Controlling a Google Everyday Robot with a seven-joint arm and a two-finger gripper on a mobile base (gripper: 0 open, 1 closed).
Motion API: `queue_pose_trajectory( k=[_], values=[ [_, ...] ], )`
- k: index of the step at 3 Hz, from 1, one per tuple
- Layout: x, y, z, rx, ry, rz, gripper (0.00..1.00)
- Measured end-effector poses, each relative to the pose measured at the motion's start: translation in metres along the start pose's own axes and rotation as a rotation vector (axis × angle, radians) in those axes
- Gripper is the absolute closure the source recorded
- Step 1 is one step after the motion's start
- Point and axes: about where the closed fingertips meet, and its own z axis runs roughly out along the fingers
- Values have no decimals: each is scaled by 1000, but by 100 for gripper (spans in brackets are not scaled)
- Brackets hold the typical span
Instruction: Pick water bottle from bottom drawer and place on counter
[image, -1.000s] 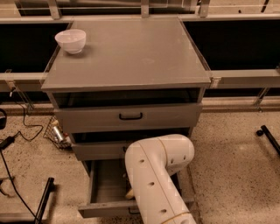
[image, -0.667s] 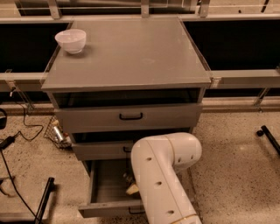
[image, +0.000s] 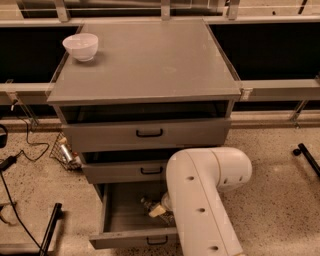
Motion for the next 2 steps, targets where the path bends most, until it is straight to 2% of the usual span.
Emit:
queue_pose_trajectory(
  k=[1, 2],
  values=[
    [0, -15, -41, -34, 20, -11, 0],
    [2, -35, -81, -64, 44, 4, 0]
  ],
)
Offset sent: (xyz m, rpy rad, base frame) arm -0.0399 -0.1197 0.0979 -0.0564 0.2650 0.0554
